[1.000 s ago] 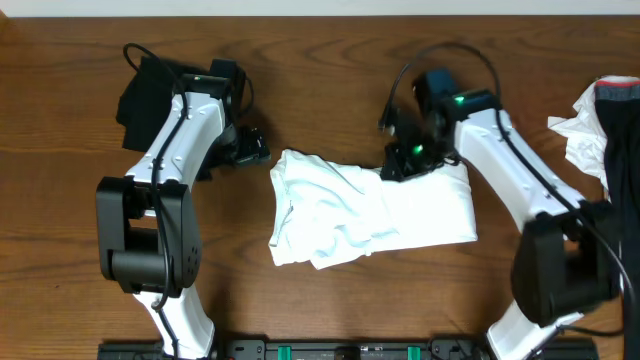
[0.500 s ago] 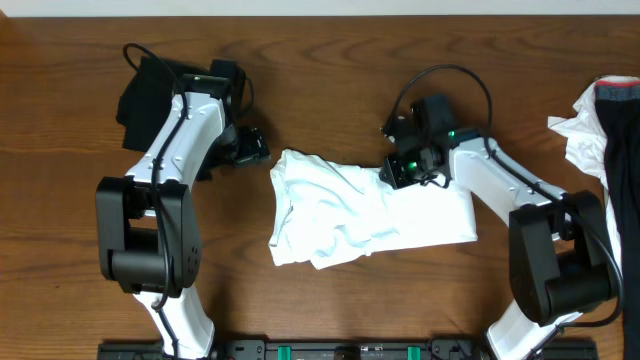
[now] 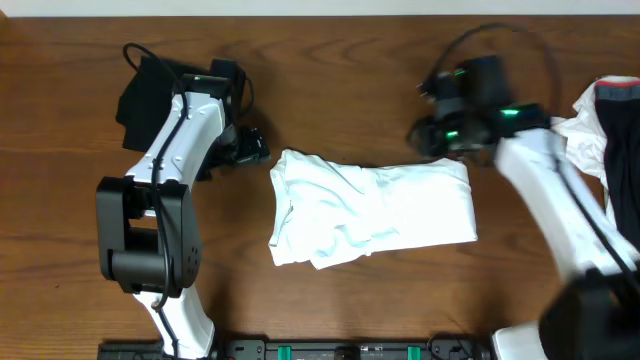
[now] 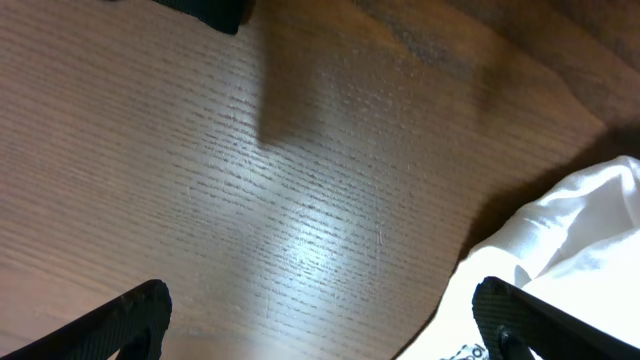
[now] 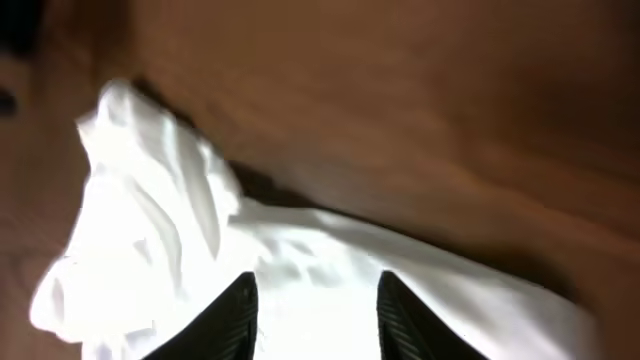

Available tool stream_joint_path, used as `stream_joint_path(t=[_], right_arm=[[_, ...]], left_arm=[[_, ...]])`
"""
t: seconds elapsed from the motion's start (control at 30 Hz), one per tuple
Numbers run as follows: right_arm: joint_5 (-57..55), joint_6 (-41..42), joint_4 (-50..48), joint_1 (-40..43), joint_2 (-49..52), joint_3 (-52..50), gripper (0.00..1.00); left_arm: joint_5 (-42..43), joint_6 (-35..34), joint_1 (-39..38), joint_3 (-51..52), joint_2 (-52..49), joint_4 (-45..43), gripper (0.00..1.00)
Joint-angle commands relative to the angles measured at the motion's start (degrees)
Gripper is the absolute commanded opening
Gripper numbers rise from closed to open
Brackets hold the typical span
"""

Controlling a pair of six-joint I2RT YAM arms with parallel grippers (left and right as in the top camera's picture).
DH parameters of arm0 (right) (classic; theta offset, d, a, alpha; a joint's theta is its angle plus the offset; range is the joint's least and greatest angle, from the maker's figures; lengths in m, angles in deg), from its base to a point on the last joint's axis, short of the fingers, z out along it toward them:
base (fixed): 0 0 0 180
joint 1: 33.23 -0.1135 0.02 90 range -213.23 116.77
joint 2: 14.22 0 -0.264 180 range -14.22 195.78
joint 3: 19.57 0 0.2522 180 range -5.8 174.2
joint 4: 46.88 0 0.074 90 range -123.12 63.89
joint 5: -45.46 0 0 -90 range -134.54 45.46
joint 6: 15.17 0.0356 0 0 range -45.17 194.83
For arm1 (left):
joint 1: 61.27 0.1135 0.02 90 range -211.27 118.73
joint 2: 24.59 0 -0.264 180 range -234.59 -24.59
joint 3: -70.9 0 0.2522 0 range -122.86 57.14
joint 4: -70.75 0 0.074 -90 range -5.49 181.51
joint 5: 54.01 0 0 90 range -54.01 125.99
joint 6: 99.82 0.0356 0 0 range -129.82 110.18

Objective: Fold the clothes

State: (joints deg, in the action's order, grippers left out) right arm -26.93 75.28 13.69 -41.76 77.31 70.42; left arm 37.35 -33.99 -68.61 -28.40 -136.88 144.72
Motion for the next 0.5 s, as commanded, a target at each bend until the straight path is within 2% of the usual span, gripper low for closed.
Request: stream_joint_path(t=[0.0, 0.13, 0.2, 0.3, 0.47], right_arm=[[-6.69, -0.39, 5.84, 6.14, -6.12, 1.07, 0.47], [-8.39, -5.05, 14.14, 14.43, -8.46, 0.9, 0.57], [-7.72, -6.32, 17.03, 19.17, -8.15, 0.5, 0.58], [-0.07, -7.45, 16.79, 24.7, -7.45, -1.36, 0.57], [5.25, -9.66, 11.45, 29.49, -5.99, -7.65, 0.59]], left_arm=[[-0.11, 0.09, 0.04, 0.31, -0.76, 0.33, 0.98], [-0.09, 0.09, 0.04, 0.31, -0.76, 0.31, 0.98], [-0.09, 0.09, 0.04, 0.31, -0.76, 0.31, 0.98], [-0.09, 0.09, 0.04, 0.31, -0.76, 0.31, 0.98], [-0.09, 0.09, 0.04, 0.31, -0.76, 0.33, 0.98]])
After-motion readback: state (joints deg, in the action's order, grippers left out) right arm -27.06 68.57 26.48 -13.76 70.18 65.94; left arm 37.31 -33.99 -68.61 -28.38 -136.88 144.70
